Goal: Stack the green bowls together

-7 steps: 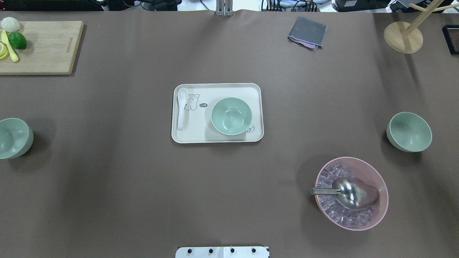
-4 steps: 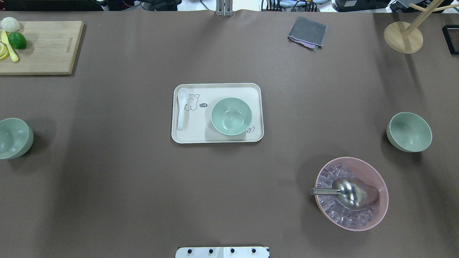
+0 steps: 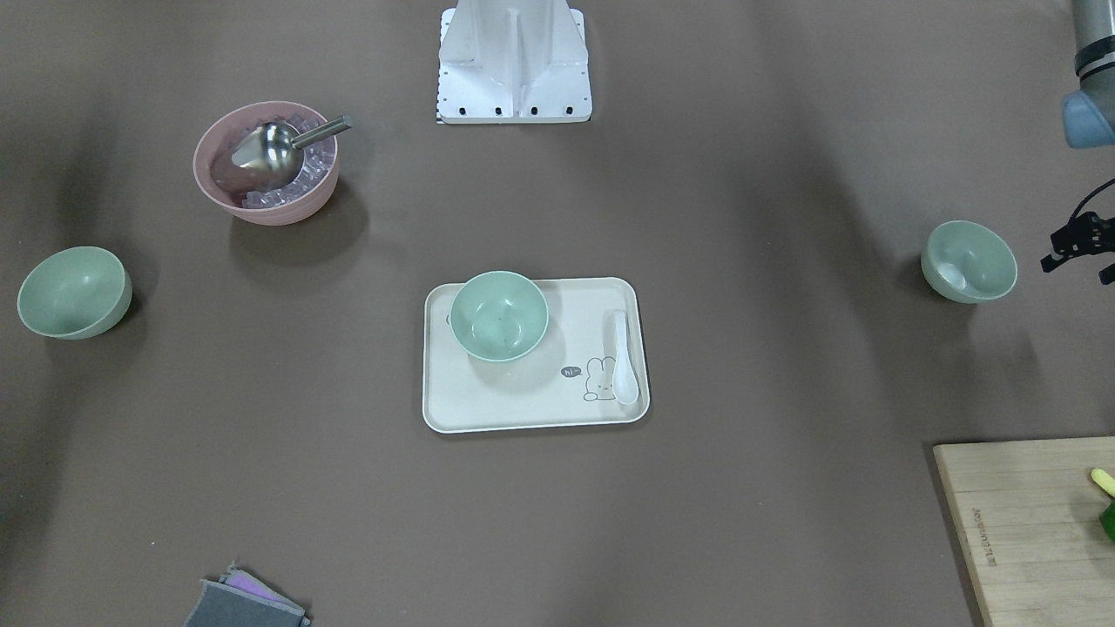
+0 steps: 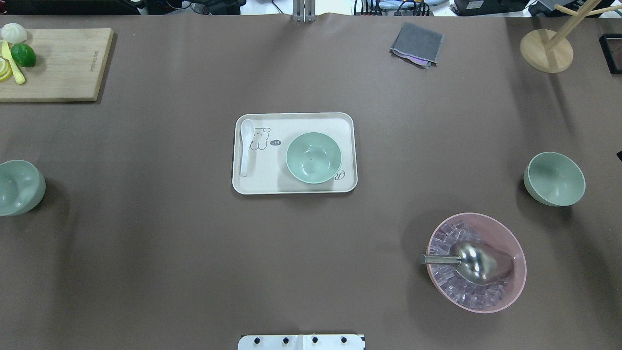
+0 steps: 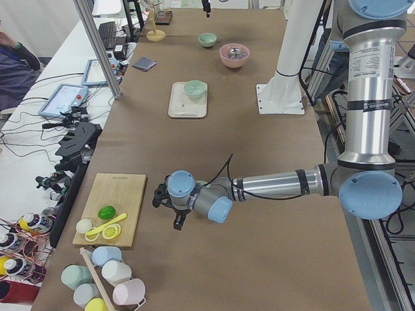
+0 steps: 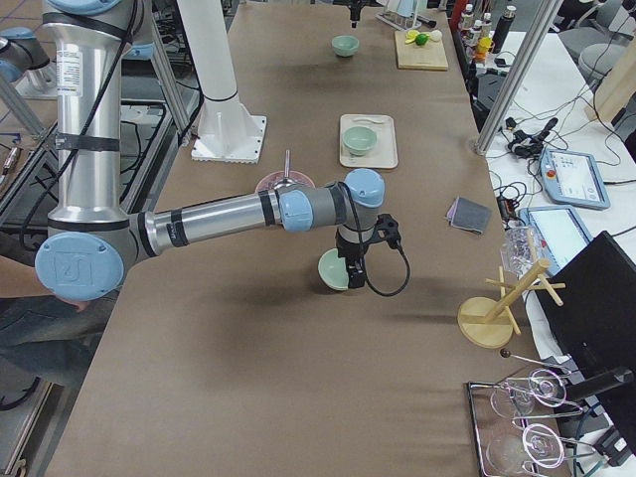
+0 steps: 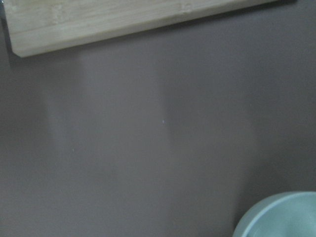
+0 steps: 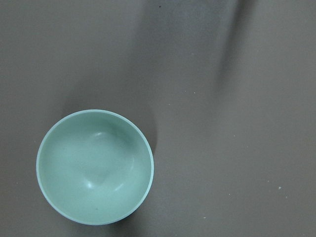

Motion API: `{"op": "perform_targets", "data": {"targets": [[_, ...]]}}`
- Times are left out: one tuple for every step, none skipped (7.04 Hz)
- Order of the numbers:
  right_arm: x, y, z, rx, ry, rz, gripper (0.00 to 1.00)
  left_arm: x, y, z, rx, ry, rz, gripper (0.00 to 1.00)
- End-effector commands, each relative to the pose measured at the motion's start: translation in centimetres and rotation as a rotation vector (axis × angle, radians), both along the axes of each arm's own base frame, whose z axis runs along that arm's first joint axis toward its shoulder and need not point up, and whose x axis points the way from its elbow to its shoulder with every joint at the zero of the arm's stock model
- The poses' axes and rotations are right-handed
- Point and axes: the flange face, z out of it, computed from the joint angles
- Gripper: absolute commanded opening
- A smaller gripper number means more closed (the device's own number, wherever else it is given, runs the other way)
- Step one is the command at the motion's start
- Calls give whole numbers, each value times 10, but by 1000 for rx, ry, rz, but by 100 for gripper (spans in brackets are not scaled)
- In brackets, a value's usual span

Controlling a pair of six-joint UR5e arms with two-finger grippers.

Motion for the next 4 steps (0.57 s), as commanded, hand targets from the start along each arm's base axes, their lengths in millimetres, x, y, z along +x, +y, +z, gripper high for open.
{"op": "perform_targets", "data": {"targets": [[-2,1,2,-3,0,-5,100,11,42,12,-34,54,-53,82],[-2,0,1,-1,2,-4,100,26,34,1,-60,71,-72,74],[-2,1,2,-3,2,-4,100,38,15,-14,-51,83,-76,70],[-3,1,2,-3,2,-6,100,46,14,-12,-49,77,-59,67]]}}
